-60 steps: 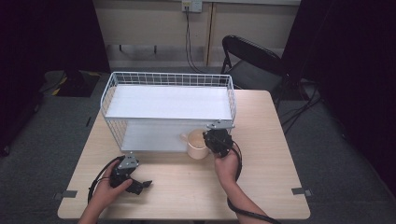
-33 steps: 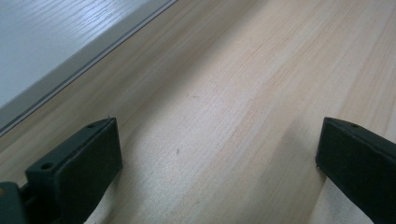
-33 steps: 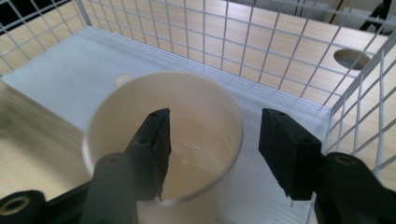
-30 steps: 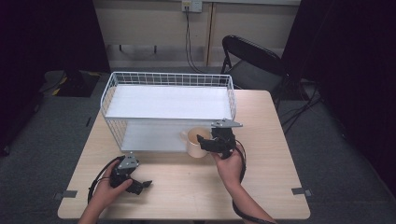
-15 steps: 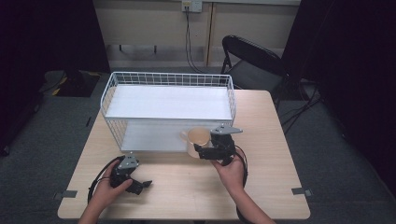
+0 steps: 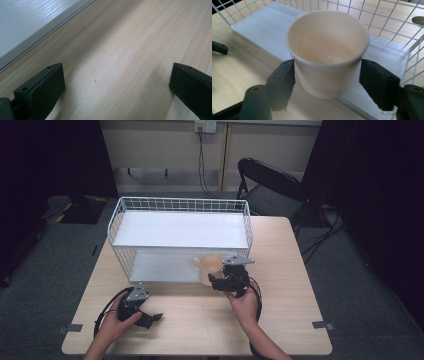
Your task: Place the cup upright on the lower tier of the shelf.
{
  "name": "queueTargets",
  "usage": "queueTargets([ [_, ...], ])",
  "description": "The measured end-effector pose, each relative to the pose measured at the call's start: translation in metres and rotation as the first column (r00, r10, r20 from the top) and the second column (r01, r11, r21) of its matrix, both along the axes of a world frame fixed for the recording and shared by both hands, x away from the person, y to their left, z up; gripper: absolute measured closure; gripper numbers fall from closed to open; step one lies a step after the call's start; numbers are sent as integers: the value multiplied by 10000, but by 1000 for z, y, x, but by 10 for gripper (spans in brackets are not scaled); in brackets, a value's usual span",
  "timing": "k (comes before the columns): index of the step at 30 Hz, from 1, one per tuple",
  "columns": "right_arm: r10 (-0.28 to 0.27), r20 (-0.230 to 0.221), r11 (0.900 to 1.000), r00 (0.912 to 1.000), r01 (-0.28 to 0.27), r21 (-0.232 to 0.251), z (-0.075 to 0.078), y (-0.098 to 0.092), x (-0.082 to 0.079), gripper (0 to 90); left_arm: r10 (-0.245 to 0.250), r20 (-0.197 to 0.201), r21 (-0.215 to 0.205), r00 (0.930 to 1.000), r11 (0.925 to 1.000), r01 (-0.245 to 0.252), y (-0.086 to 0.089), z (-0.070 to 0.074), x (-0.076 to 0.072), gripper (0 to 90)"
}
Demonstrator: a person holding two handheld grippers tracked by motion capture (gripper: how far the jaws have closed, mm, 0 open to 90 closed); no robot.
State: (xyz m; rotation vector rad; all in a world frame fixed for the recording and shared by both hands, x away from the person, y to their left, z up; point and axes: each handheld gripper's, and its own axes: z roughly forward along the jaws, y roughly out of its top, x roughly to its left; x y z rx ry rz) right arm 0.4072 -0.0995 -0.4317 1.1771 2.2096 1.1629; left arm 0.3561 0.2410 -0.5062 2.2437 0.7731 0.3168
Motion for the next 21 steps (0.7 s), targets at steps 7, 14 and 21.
queueTargets([
  [7, -301, 130, 9994, 9995, 303, -161, -1, 6, 2, 402, -8, 0, 15, 10000, 10000, 8, 0, 0, 0, 0],
  [14, -323, 209, 9994, 9993, 325, -113, -1, 10, 3, 493, -25, -31, 42, 10000, 10000, 25, 0, 0, 0, 0],
  [21, -323, 239, 9994, 9992, 327, -135, -2, 17, 6, 519, -5, 0, 10, 10000, 10000, 5, 0, 0, 0, 0],
])
